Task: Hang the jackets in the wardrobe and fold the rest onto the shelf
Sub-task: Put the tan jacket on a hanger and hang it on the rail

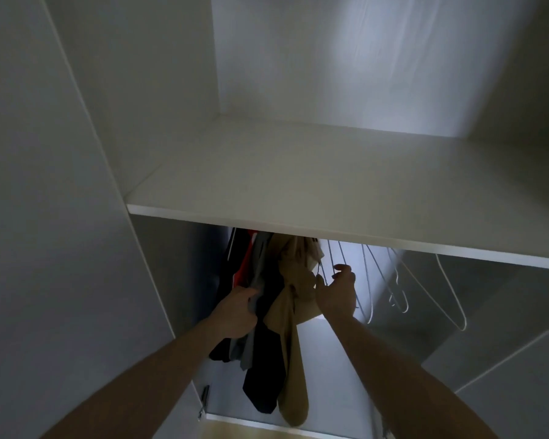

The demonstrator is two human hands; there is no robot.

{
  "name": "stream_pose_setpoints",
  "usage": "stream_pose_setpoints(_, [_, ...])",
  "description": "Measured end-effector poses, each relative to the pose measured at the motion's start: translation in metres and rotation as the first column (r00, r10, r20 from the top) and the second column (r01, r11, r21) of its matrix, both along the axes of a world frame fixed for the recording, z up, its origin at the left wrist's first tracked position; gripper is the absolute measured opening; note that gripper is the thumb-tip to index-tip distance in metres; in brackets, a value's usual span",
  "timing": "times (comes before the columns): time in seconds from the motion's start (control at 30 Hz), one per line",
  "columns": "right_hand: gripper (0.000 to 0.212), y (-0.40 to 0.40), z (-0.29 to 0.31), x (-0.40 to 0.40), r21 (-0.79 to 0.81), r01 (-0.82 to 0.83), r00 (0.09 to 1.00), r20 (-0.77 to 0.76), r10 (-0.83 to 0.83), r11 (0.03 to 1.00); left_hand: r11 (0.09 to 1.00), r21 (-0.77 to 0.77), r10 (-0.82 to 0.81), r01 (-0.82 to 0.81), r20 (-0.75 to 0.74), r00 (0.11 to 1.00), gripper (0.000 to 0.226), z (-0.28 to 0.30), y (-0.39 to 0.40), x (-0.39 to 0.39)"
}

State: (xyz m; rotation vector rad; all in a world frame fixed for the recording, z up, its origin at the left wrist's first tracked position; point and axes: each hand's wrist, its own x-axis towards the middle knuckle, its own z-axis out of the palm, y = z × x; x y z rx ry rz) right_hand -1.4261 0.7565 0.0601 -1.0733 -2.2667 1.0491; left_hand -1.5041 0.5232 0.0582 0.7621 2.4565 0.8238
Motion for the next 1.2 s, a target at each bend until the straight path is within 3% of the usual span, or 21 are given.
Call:
stream_pose_setpoints(0.17, [0.072,0.026,-0.003,-0.012,-0.019,-0.048,0.982,0.183,0.050,0.999,0.994,0.099,0.062,-0.051,-0.107,0.992,0.049,0.008,-0.008,0.016])
stream_pose_setpoints(0.27, [0.072,0.037,-0.001,-0.018,-0.034,-0.026,0.980,0.194,0.032,0.999,0.985,0.160,0.100,-0.071,-0.182,0.978,0.031,0.015,-0.017,0.030])
stream_pose_setpoints(0.4, [0.077,0.057,0.003,-0.021,-0.091,-0.051,0.983,0.172,0.066,0.995,0.978,0.163,0.160,-0.131,-0.179,0.971,0.039,0.026,-0.024,0.047])
stream_pose_setpoints(0.47, [0.069,0.066,0.004,-0.020,-0.047,-0.087,0.971,0.221,0.096,0.995,0.975,0.166,0.177,-0.147,-0.186,0.966,0.037,0.033,-0.024,0.054])
stream_pose_setpoints(0.57, [0.041,0.075,0.004,-0.017,0.037,-0.159,0.943,0.302,0.141,0.987,0.973,0.166,0.192,-0.160,-0.199,0.961,0.036,0.045,-0.020,0.068])
stream_pose_setpoints(0.63, [0.023,0.075,0.001,-0.016,0.035,-0.192,0.941,0.291,0.174,0.981,0.972,0.173,0.195,-0.161,-0.205,0.959,0.036,0.051,-0.017,0.077])
stream_pose_setpoints(0.97, [0.022,0.050,0.011,0.010,-0.060,-0.223,0.973,-0.072,0.219,0.973,0.962,0.227,0.203,-0.150,-0.233,0.951,0.033,0.072,-0.001,0.114])
stream_pose_setpoints(1.2, [0.035,0.028,0.007,0.079,-0.057,-0.355,0.935,-0.003,0.355,0.933,0.970,0.239,0.104,-0.039,-0.263,0.959,0.036,0.069,0.001,0.151])
